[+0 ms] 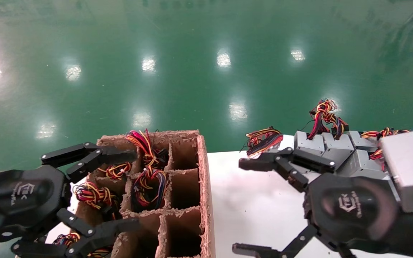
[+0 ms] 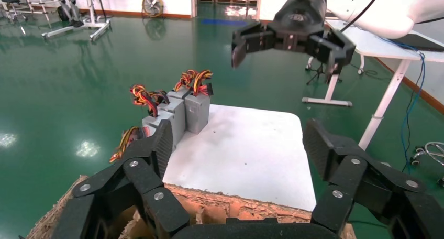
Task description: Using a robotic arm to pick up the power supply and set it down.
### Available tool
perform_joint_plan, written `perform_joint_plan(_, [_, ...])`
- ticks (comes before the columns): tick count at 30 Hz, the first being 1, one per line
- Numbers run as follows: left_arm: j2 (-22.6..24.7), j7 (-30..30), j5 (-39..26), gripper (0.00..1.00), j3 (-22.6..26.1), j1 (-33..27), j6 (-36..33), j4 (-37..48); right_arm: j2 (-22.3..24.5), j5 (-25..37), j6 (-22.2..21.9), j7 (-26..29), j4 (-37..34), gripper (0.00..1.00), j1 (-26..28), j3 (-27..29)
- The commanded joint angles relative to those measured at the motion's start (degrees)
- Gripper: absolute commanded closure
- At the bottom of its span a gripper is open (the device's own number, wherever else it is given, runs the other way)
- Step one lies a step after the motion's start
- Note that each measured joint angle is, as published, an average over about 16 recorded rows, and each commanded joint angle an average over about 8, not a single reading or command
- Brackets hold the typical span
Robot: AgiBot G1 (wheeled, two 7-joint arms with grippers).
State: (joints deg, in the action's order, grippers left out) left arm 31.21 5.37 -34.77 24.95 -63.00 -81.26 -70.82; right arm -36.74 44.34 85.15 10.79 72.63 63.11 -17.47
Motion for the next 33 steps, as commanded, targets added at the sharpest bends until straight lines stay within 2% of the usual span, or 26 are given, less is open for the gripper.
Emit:
perform_joint_plan(1, [0.0, 0.0, 0.0, 1.0, 0.0, 0.0, 0.0, 0.0, -0.32, 0.49, 0.02, -0.06, -0.07, 0.0, 0.33, -0.3])
perform_joint_plan(6, [0.0, 0.0, 0.0, 1.0, 0.0, 0.0, 0.0, 0.0, -3.85, 5.03, -1.57, 0.48, -2.22, 0.0, 3.06, -2.98])
perform_joint_plan(11, [0.0, 0.0, 0.0, 1.0, 0.0, 0.0, 0.0, 0.0, -9.62, 9.79, -3.19, 0.46, -6.64, 0.0, 5.76, -6.41])
perform_joint_plan(20, [0.0, 0.0, 0.0, 1.0, 0.0, 0.0, 0.0, 0.0, -22.07, 18.3, -4.06, -2.39, -20.58, 0.0, 12.73, -12.91])
perform_joint_plan(22, [0.0, 0.0, 0.0, 1.0, 0.0, 0.0, 0.0, 0.0, -24.12, 19.79, -3.89, -2.98, -23.81, 0.03, 14.39, -14.0])
perform_joint_plan(23, [0.0, 0.0, 0.0, 1.0, 0.0, 0.0, 0.0, 0.0, -25.05, 20.45, -3.83, -3.28, -25.35, 0.12, 15.14, -14.48])
perform_joint_plan(29, [0.0, 0.0, 0.0, 1.0, 0.0, 0.0, 0.0, 0.0, -29.17, 22.84, -3.66, -5.13, -32.99, 0.86, 18.1, -16.23])
perform_joint_plan(30, [0.0, 0.0, 0.0, 1.0, 0.0, 0.0, 0.0, 0.0, -29.73, 23.06, -3.75, -5.52, -34.11, 0.95, 18.32, -16.39])
perform_joint_plan(31, [0.0, 0.0, 0.0, 1.0, 0.0, 0.0, 0.0, 0.0, -30.25, 23.25, -3.87, -5.94, -35.17, 0.99, 18.48, -16.53])
perform_joint_plan(33, [0.0, 0.0, 0.0, 1.0, 0.0, 0.0, 0.0, 0.0, -31.3, 23.64, -4.15, -6.93, -37.34, 1.0, 18.73, -16.79])
